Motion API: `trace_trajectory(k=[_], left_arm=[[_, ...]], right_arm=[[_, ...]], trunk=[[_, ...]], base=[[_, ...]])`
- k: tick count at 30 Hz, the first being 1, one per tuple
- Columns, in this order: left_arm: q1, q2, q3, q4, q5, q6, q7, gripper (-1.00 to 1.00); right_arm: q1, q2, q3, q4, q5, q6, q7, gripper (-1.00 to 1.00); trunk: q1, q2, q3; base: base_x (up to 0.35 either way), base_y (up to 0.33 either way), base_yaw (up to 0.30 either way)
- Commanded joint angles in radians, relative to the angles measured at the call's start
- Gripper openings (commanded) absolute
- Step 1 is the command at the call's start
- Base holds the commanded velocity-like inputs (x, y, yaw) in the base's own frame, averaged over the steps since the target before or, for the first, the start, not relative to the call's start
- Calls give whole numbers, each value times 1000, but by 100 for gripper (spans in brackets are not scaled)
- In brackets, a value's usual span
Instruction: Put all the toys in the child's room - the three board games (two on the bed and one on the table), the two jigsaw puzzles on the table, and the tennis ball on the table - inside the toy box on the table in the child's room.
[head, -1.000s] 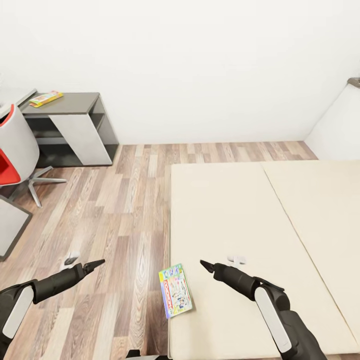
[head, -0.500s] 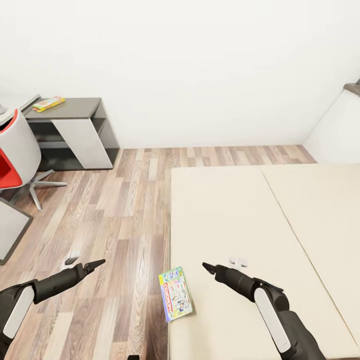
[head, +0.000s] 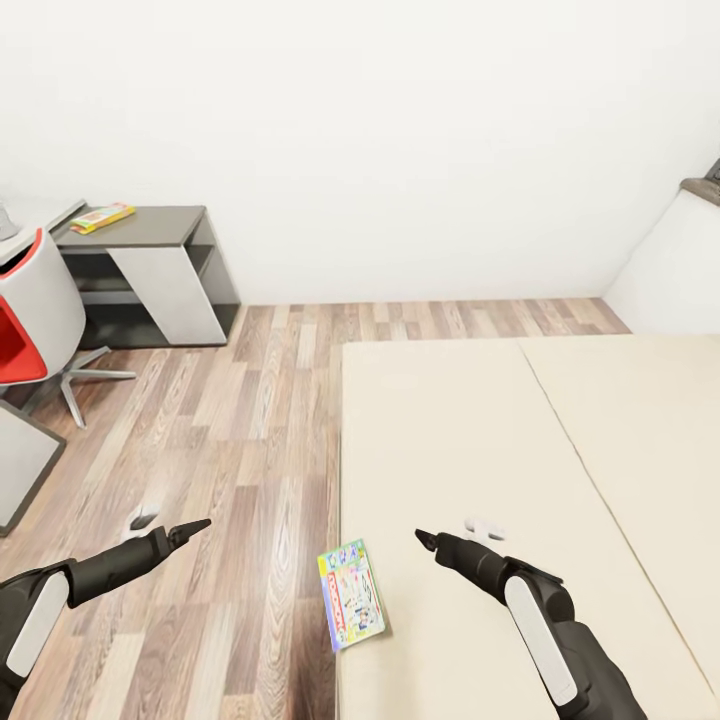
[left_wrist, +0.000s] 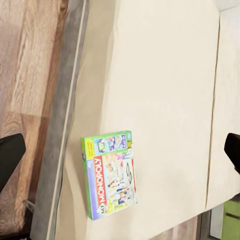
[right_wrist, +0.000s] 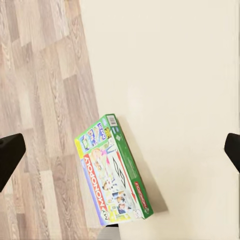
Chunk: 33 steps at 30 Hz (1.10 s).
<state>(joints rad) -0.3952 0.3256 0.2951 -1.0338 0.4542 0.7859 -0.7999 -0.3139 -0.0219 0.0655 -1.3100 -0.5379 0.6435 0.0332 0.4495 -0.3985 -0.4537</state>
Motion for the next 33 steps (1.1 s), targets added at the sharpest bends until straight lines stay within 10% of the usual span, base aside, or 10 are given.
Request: trace_trajectory(k=[1,33], left_arm=[[-1,0,1,0,2,5,0,100],[-1,4,1,0,2,4,66,100]], right_arm=[[-1,0,0,-1,3,4,-1,100],[-1,20,0,-4,45,5,-137,100]], trunk=[[1,-2,0],[1,-2,52]], base=[[0,0,0],[0,0,0]])
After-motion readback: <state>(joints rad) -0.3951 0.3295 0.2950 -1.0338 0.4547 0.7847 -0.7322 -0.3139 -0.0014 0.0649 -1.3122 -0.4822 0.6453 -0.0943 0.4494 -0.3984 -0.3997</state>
